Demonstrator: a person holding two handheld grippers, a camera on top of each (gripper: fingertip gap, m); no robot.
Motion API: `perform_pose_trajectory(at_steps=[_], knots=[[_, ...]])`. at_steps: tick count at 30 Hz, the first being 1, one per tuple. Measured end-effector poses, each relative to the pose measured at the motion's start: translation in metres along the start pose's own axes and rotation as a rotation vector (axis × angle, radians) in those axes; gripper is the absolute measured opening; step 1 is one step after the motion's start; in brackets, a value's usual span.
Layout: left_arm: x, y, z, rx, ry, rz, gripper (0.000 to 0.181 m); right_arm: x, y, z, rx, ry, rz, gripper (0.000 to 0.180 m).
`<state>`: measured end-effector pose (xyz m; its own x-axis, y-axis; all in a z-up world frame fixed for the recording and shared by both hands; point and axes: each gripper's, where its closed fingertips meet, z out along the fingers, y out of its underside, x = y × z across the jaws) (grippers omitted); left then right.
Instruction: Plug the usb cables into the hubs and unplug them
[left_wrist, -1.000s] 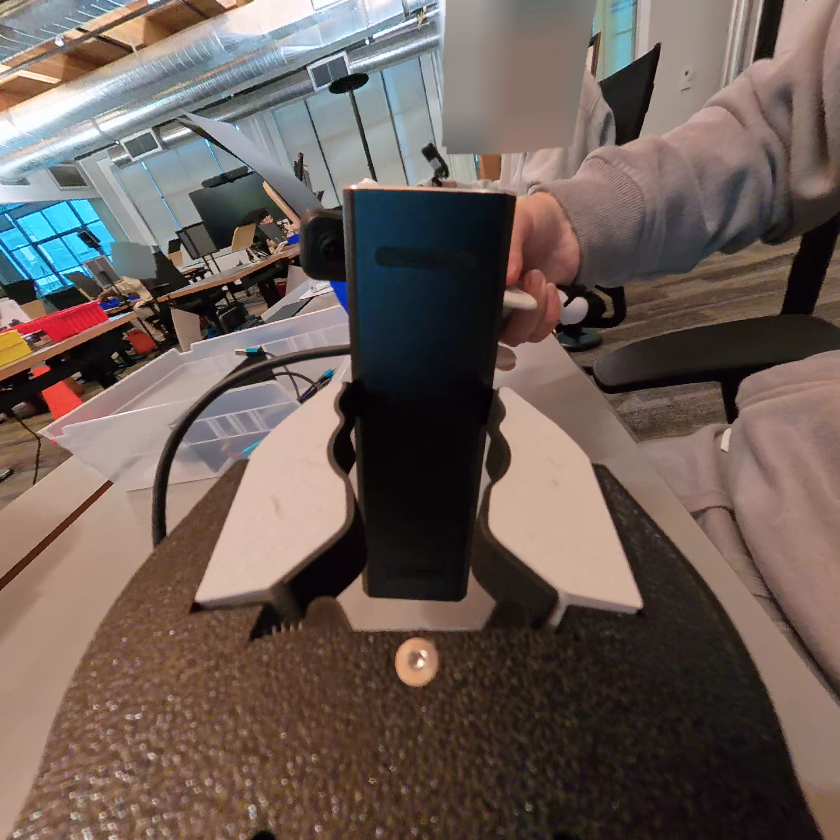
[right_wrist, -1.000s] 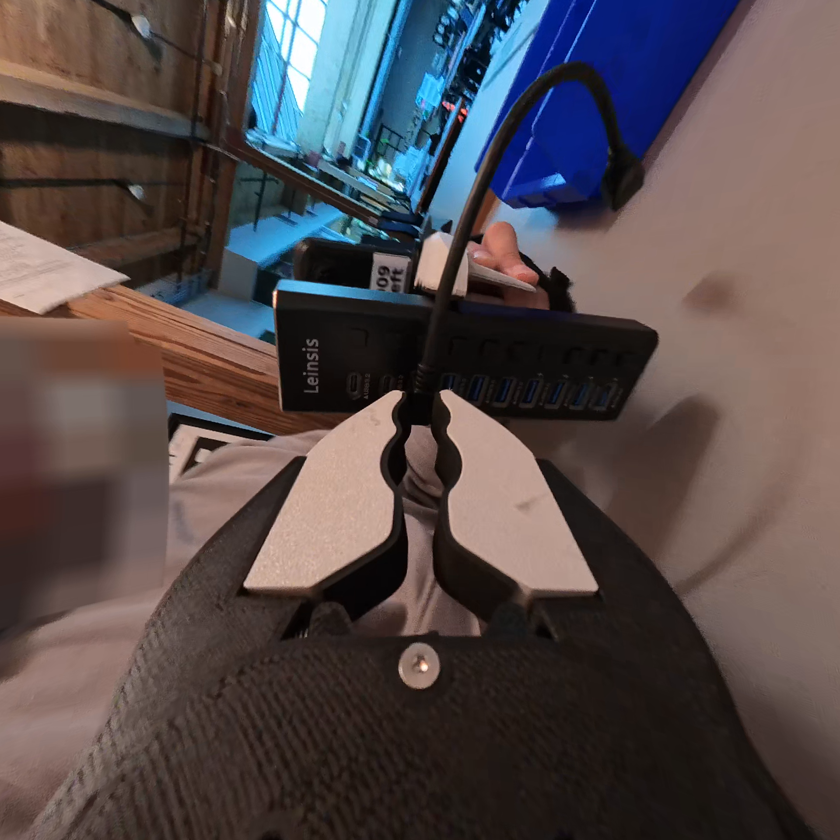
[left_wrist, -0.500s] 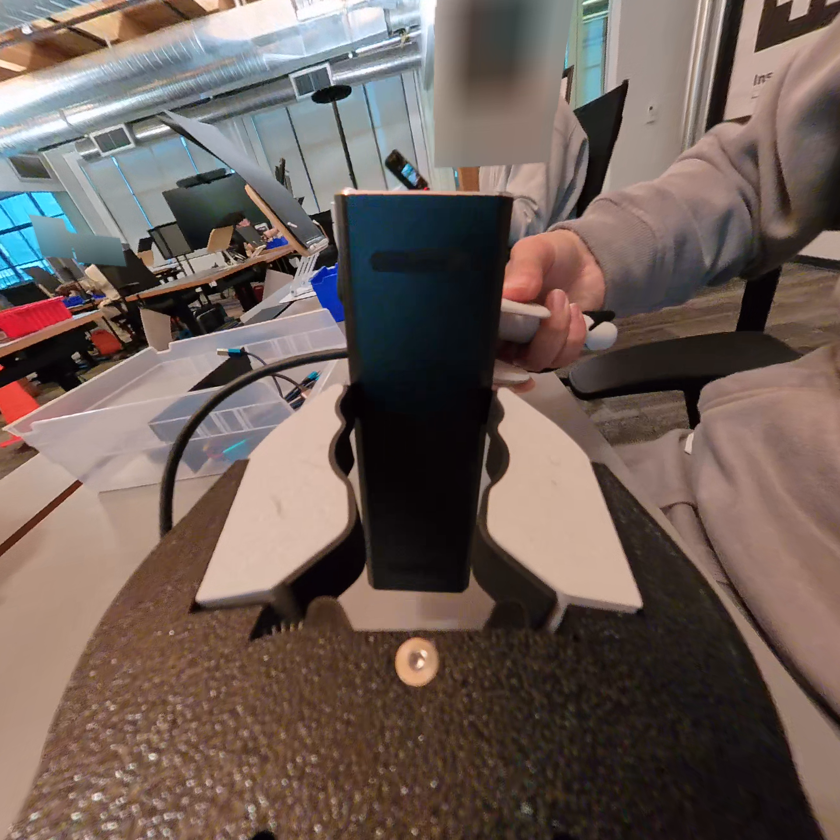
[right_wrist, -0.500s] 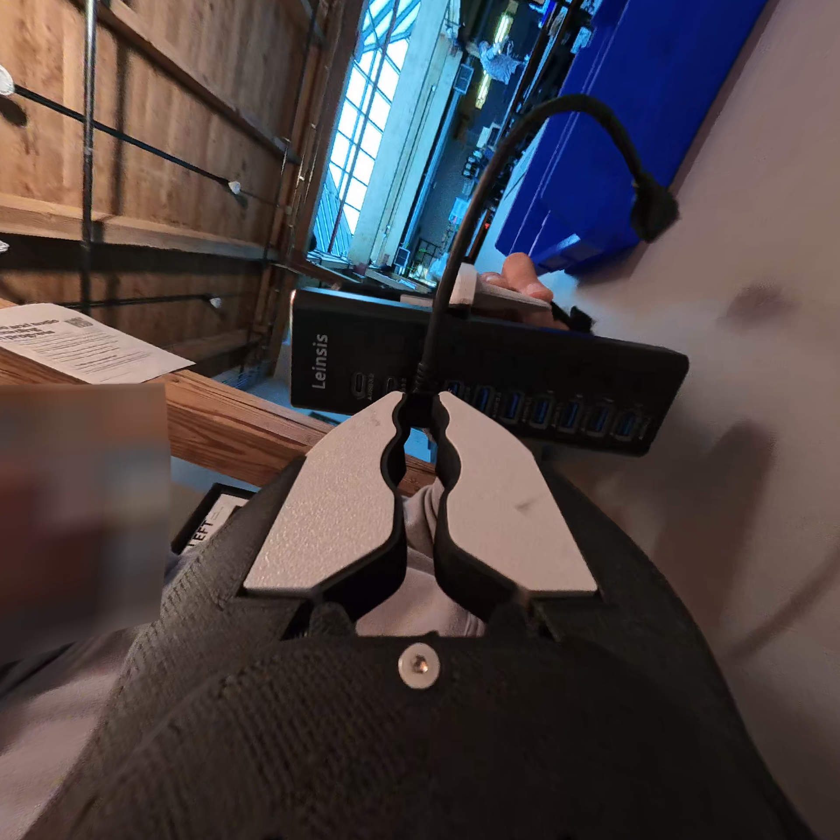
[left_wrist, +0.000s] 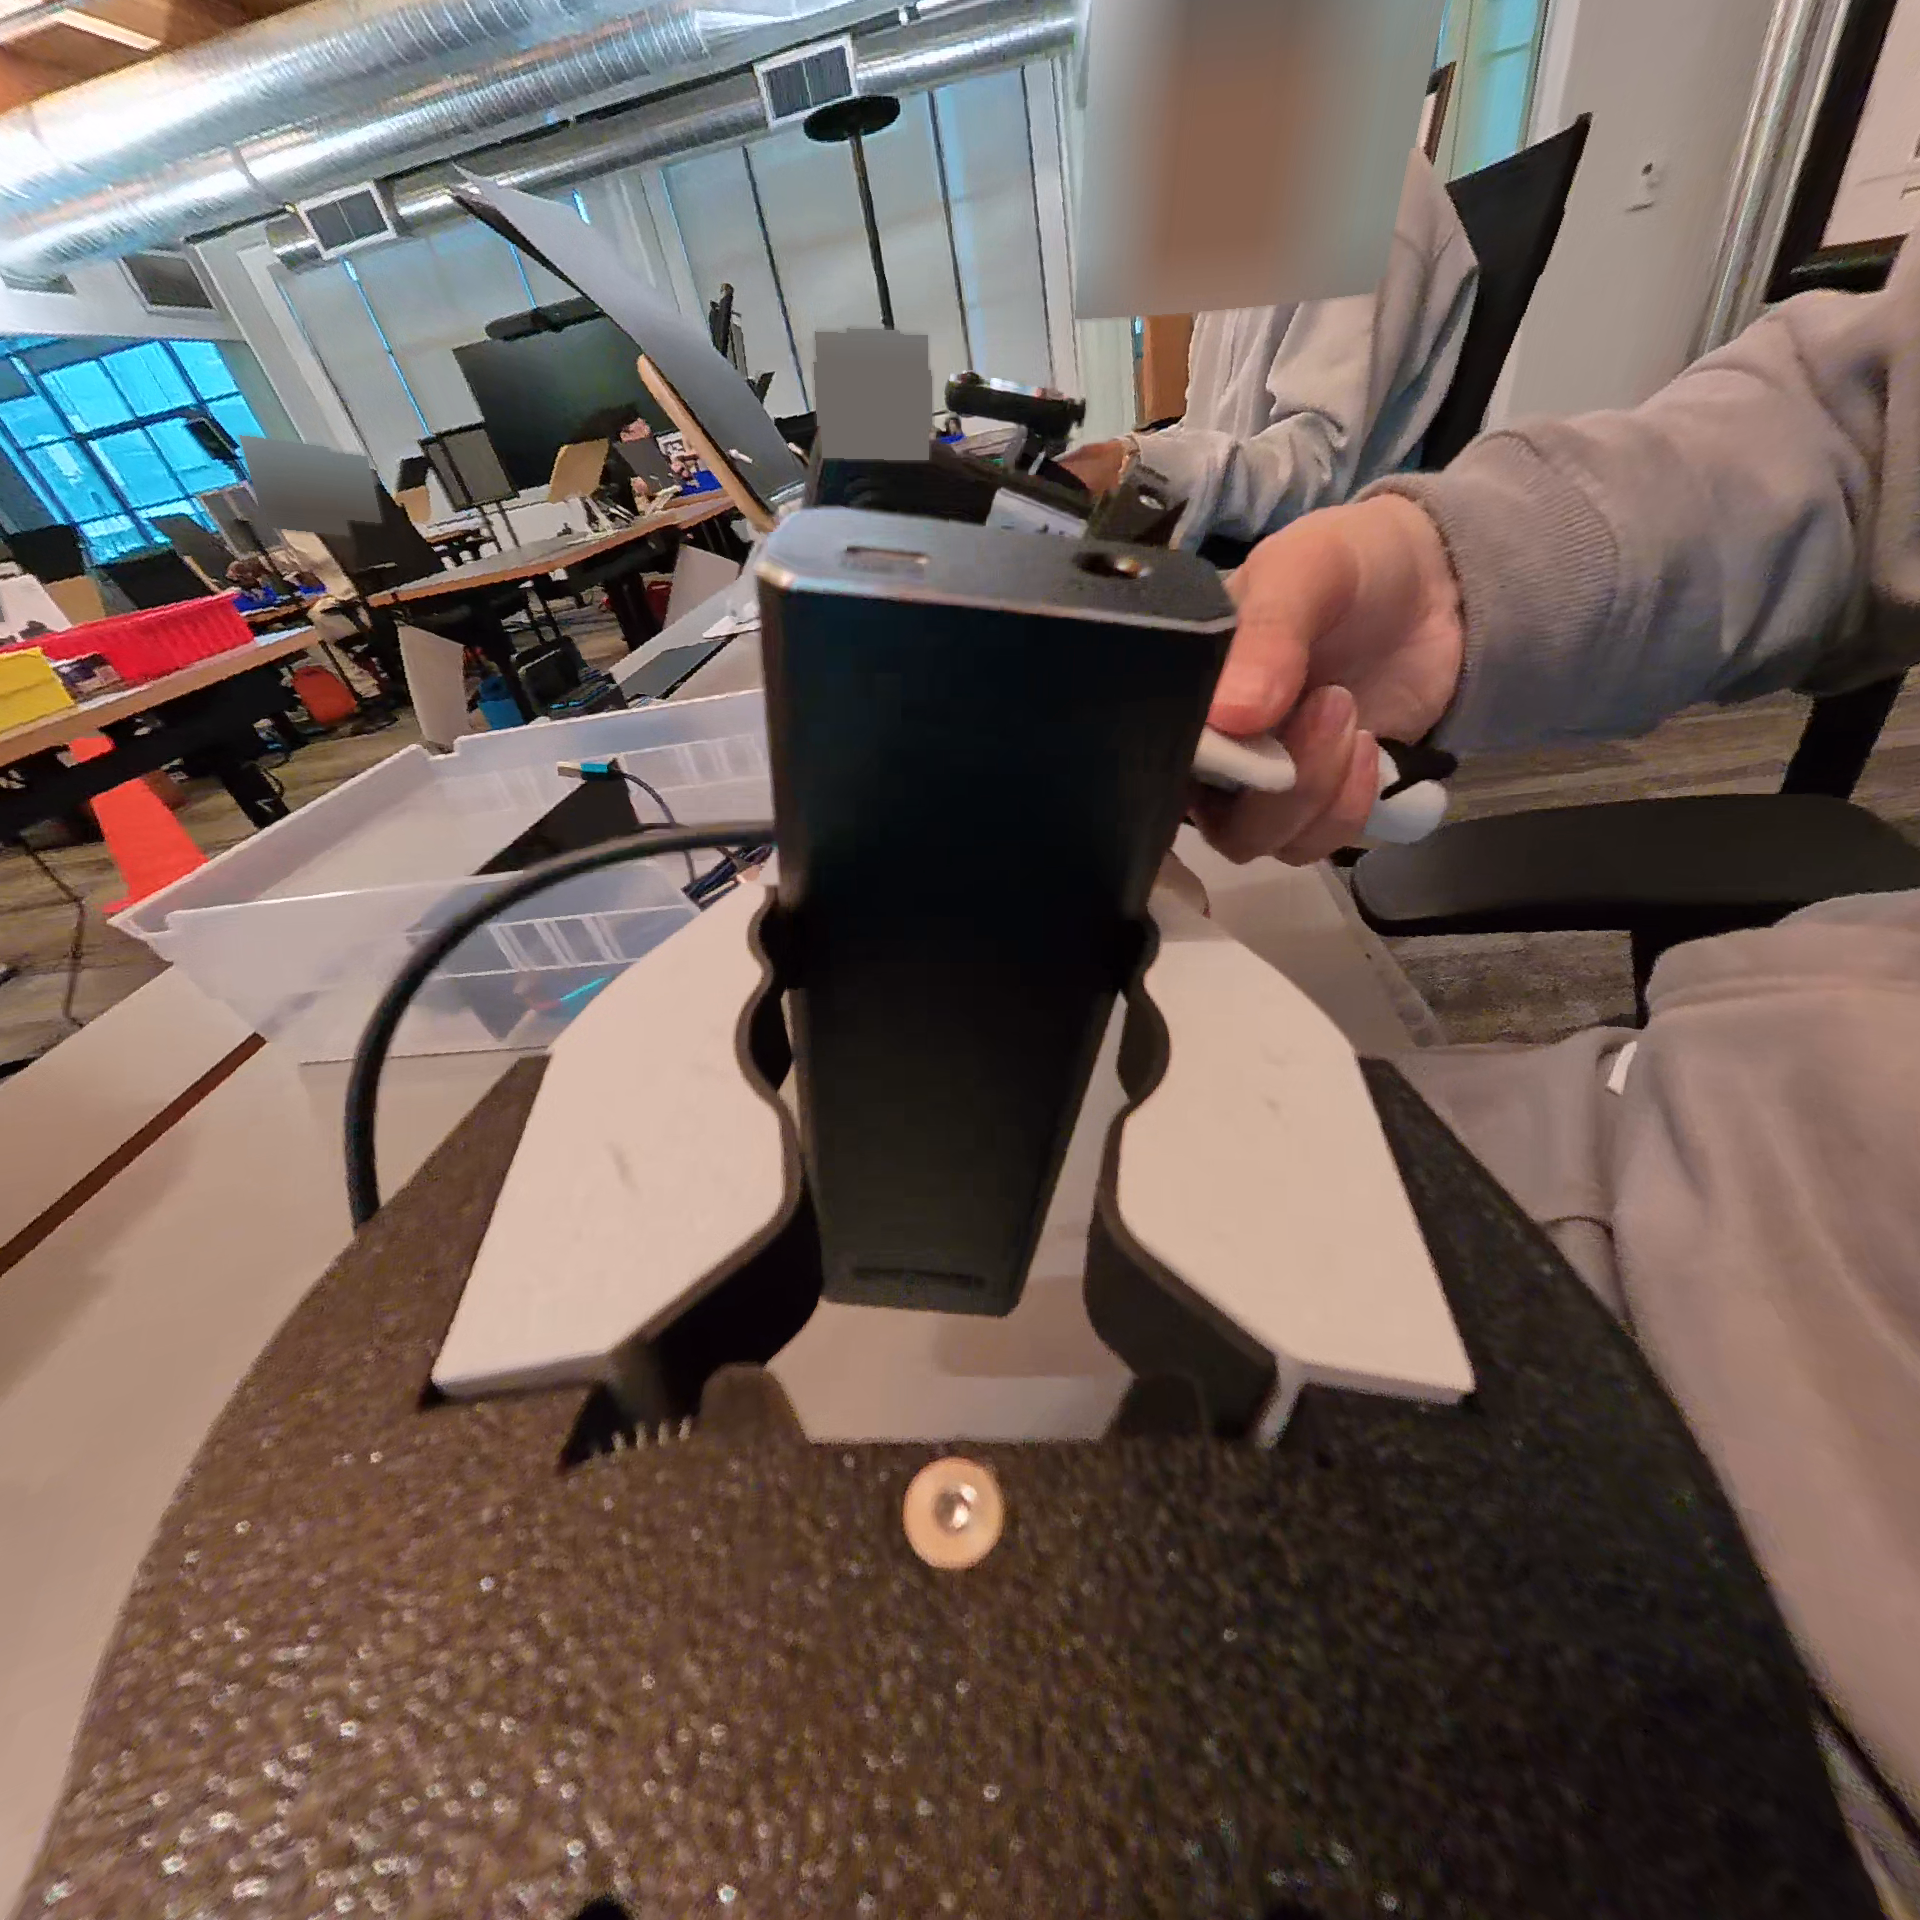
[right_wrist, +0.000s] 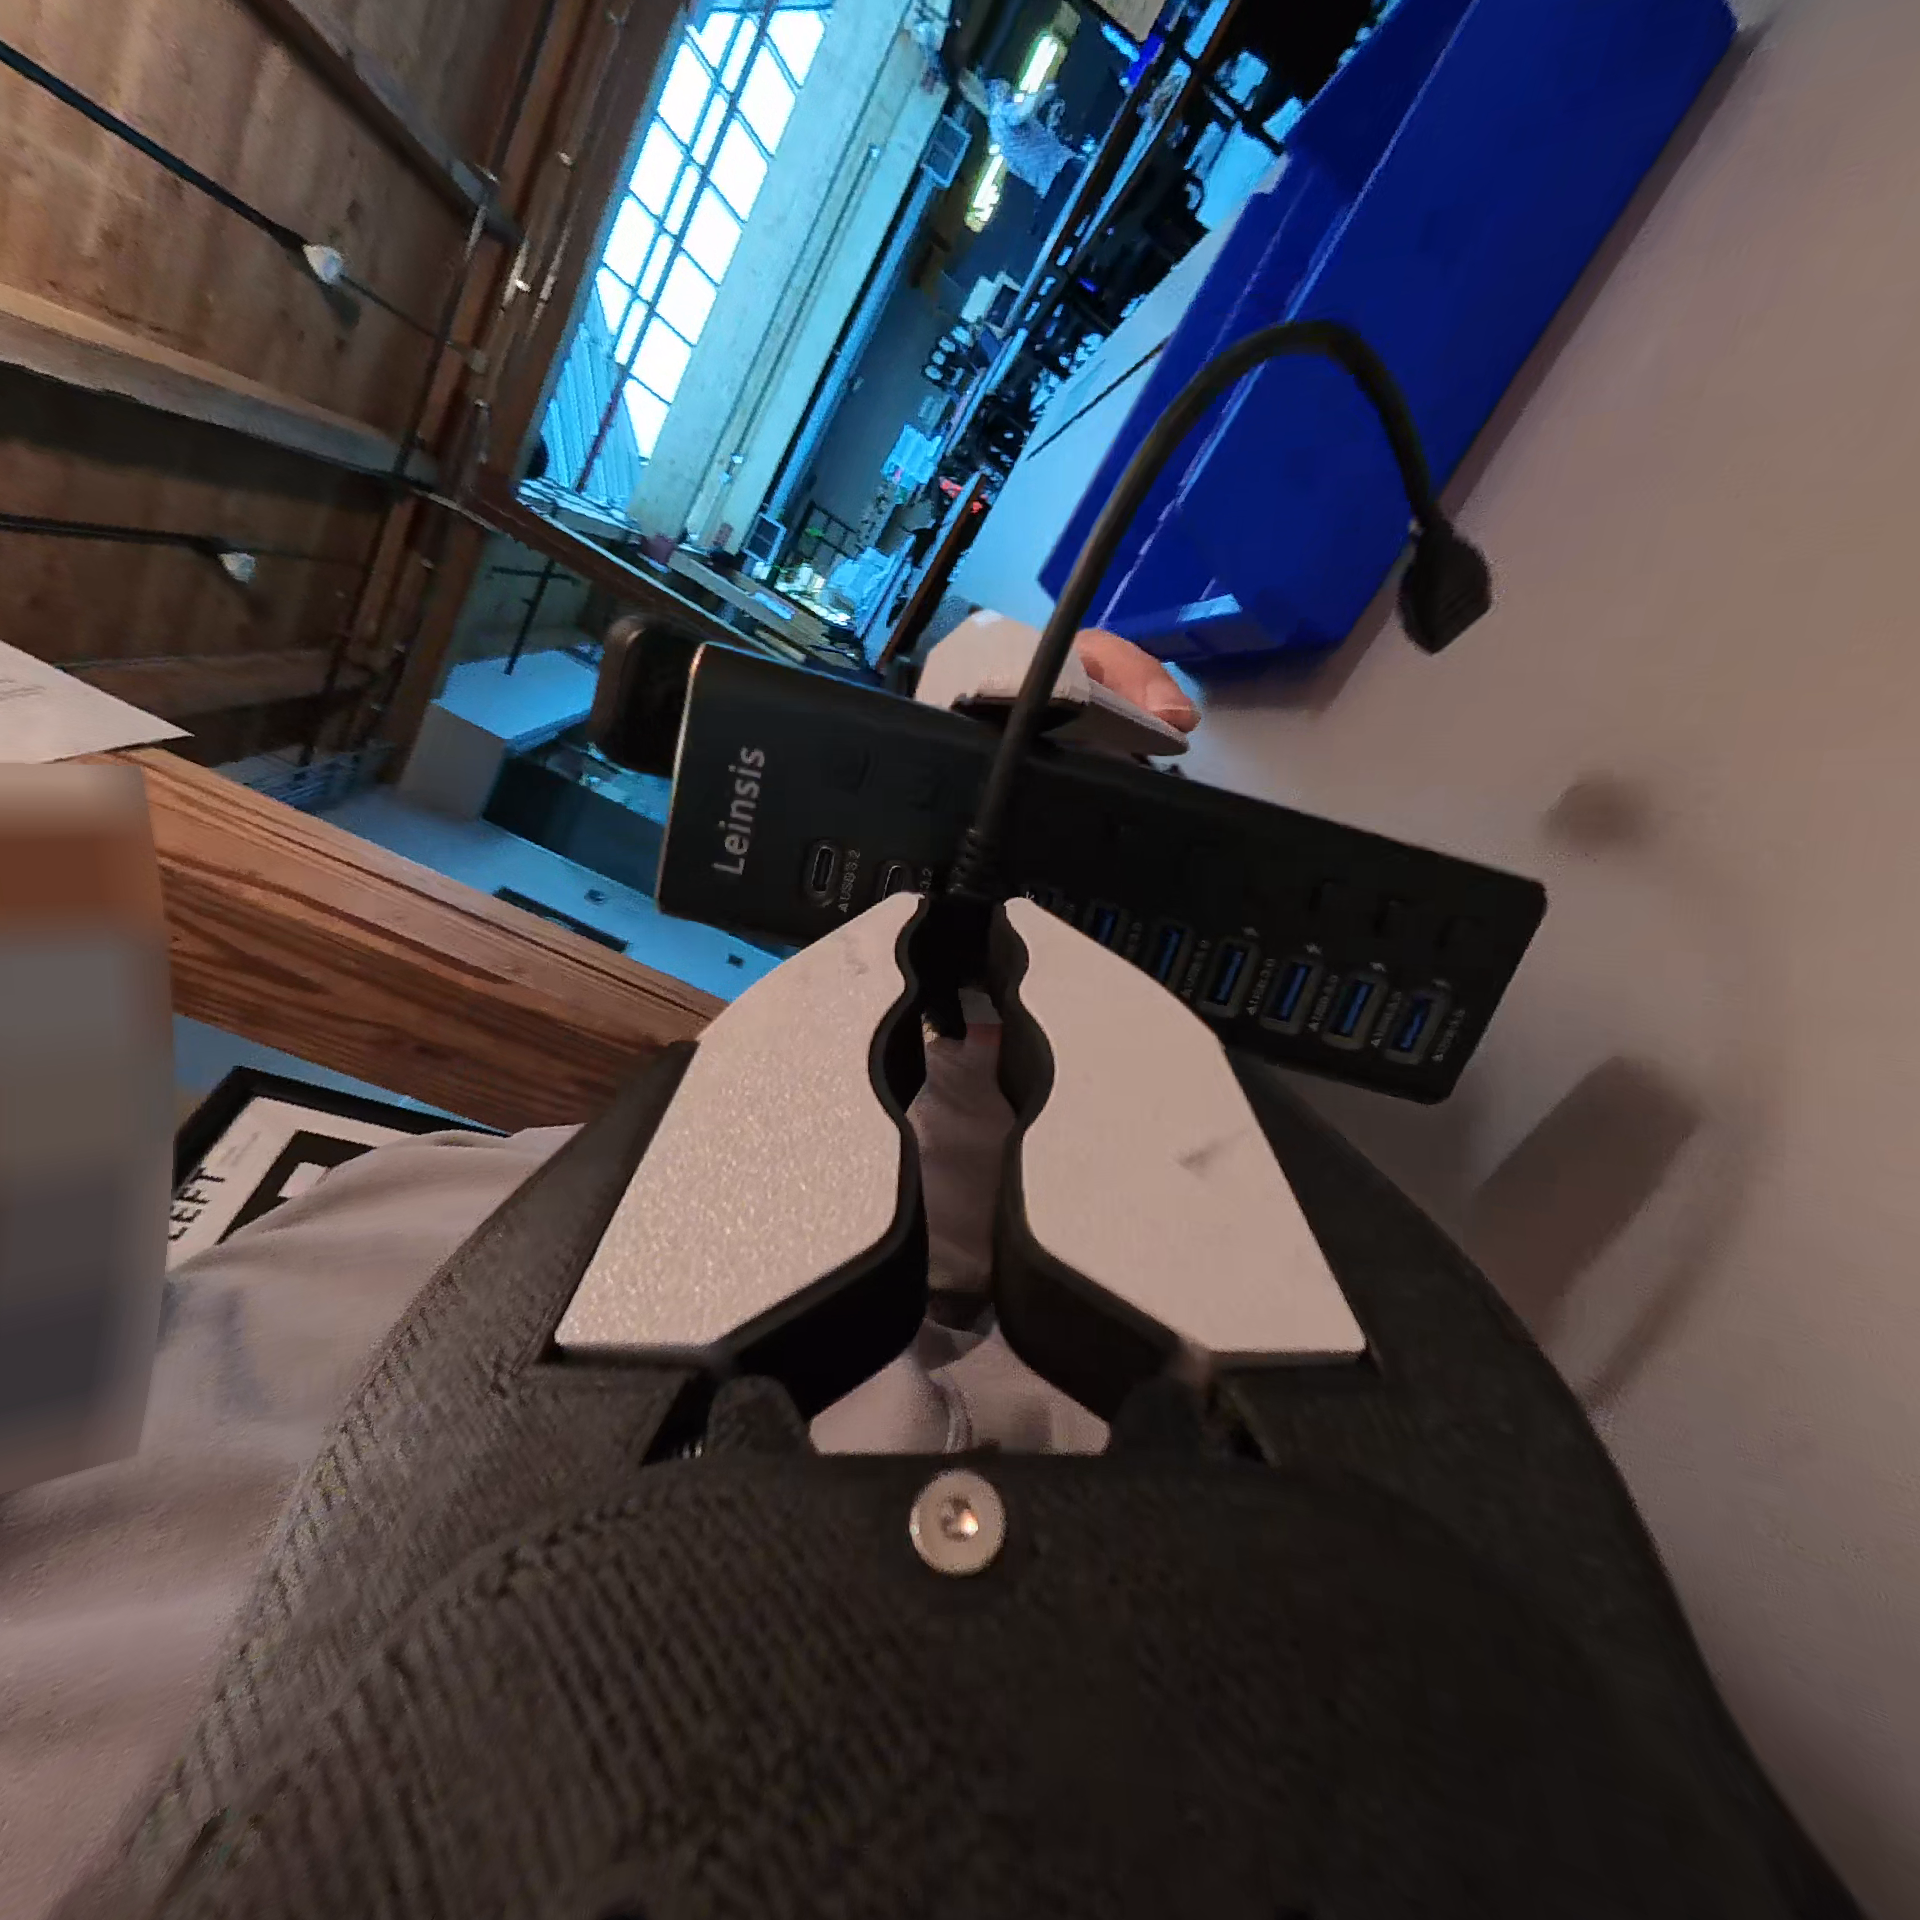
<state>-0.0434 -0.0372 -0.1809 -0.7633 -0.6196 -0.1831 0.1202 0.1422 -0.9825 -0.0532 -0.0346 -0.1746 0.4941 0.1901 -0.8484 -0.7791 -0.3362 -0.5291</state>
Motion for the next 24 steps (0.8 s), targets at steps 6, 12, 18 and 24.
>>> perform_pose_trajectory(at_steps=[6,12,18,24], knots=[[-0.004,0.011,0.005,-0.045,-0.049,0.113,0.061,0.011,0.001,-0.003,-0.013,0.058,-0.017,0.009],[0.0,0.012,0.002,0.005,-0.015,0.105,0.061,0.012,0.009,-0.001,-0.095,0.006,-0.014,0.01],[-0.027,-0.023,-0.053,0.19,-0.099,0.066,0.061,0.04,-0.056,-0.083,0.233,0.121,-0.011,0.009],[-0.049,-0.027,-0.081,0.114,-0.224,0.092,0.06,-0.017,-0.058,-0.08,0.007,0.145,-0.342,0.009]])
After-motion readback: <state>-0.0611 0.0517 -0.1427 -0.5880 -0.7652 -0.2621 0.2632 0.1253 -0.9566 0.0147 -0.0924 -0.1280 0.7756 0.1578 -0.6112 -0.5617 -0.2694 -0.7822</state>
